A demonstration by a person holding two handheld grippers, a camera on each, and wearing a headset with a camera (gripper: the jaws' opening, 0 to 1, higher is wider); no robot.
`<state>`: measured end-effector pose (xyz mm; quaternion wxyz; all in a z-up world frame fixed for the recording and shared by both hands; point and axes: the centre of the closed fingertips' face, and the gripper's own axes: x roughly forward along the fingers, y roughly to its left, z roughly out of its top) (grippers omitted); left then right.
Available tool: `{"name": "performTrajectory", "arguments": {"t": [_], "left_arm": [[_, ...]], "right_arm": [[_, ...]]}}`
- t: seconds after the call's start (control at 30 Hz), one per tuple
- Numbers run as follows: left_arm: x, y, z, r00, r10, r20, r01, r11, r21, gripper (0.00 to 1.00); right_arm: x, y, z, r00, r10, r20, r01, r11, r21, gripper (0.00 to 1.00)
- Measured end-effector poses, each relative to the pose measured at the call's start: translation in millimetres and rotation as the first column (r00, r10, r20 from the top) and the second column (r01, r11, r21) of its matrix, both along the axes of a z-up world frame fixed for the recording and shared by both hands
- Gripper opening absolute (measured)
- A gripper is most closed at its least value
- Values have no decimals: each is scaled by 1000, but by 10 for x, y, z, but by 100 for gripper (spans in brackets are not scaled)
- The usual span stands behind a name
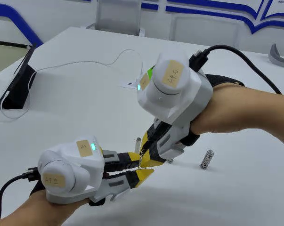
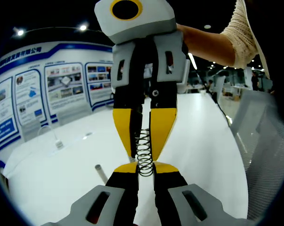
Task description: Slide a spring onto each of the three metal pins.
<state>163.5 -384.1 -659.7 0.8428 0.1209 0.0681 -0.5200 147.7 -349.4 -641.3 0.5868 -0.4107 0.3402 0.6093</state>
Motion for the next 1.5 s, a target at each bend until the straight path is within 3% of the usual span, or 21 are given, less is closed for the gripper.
{"name": "performTrajectory", "arguments": {"t": [0.37, 0.73, 1.27, 1.5], "left_arm": [[24, 68, -10, 999, 25, -32, -26, 1000, -17, 26], [80, 237, -25, 994, 88, -65, -90, 995, -31, 44], [121, 406, -57, 985, 150, -87, -153, 988, -29, 63], [121, 413, -65, 983, 157, -92, -160, 987, -30, 67]], "right_arm": [[72, 15, 19, 1000, -19, 3, 19, 1000, 6, 12], [179, -43, 102, 999, -51, 15, 51, 999, 15, 12], [555, -66, 186, 991, -122, 50, 120, 992, 43, 12], [739, -5, 114, 987, -153, 54, 150, 987, 51, 12]]}}
